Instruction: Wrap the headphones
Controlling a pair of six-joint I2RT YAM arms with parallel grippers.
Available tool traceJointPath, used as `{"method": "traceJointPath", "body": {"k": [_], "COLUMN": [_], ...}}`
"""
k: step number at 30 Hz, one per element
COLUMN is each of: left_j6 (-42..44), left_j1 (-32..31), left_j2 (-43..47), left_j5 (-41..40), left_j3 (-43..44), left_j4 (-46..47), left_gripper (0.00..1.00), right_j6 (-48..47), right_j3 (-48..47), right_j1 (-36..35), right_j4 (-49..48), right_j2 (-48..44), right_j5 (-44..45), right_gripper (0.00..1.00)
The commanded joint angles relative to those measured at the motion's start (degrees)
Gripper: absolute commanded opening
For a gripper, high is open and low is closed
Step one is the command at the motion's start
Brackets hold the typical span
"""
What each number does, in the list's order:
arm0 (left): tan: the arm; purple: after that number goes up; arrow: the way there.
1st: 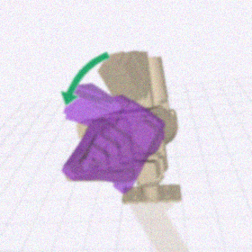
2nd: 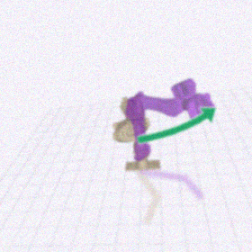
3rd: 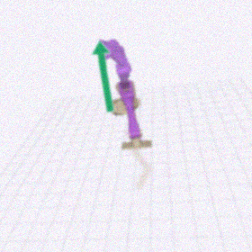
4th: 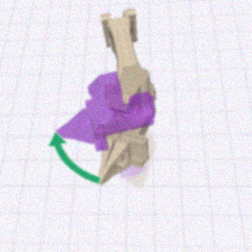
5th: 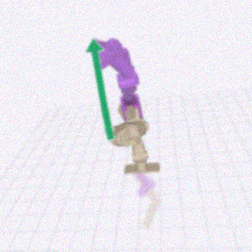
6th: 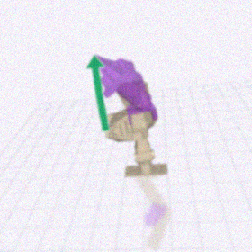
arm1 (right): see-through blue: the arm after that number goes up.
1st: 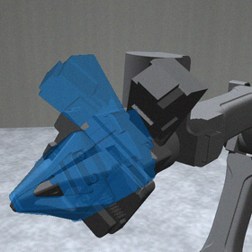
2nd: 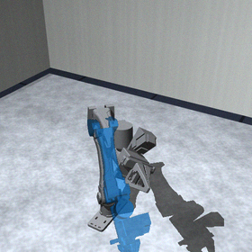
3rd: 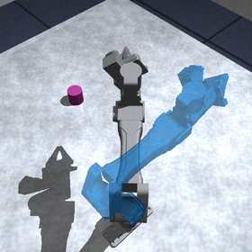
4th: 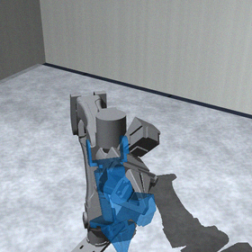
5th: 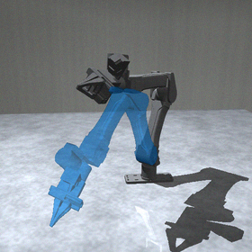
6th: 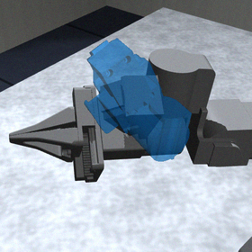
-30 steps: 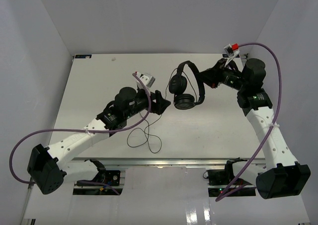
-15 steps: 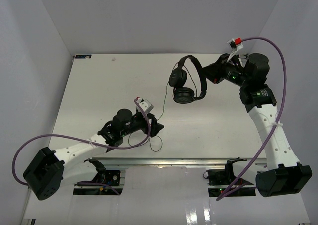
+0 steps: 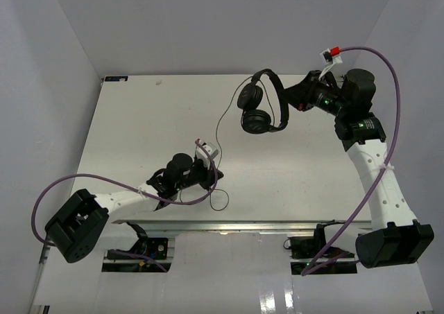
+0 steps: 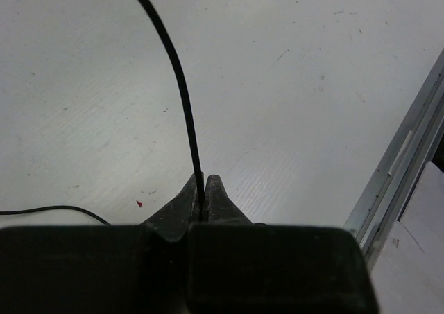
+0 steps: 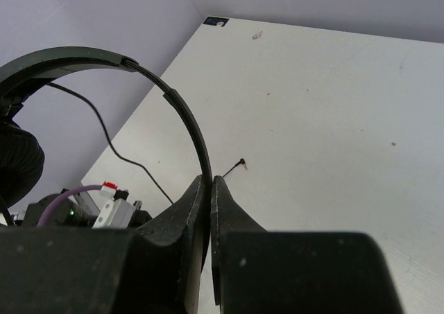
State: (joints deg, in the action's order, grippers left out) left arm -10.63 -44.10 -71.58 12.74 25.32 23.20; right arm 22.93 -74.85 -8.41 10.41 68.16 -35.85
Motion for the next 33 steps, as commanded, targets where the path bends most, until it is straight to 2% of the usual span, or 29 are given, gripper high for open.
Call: {"method": "traceJointPath", "body": {"k": [1,7,13,22,33], "left_j6": [-2.3,-2.5,-3.0,-2.1,5.1], "left_j1": [-2.6,-6.5,-9.7,-15.4,-15.8], "left_j2": [-0.6,-4.8,-7.5,-5.2,-4.7], "left_j5": [-1.1,-1.4,-2.0,-4.8,-6.0], "left_j3": [4.6,11.4,15.6,23.7,39.5], "left_j4": [1.3,-4.8,-9.2,-21.0,-40.4], "left_gripper": [0.00,0.00,0.00,0.00,0.00], "right_j6": [6.0,11.9,12.7,1.4,-13.3], "right_j3": [-3.5,-2.4,-2.6,3.4,14.9], "right_j1": [0.2,0.1,-0.9,-4.1,-9.0], "right_j4": [-0.5,-2.6,-0.6,-7.5,-20.6], "right_j2": [2.3,4.8,4.9,6.3,3.7], "right_j5": [6.8,11.6,26.1,43.1,56.2], "right_gripper": [0.08,0.08,0.08,0.08,0.08]}}
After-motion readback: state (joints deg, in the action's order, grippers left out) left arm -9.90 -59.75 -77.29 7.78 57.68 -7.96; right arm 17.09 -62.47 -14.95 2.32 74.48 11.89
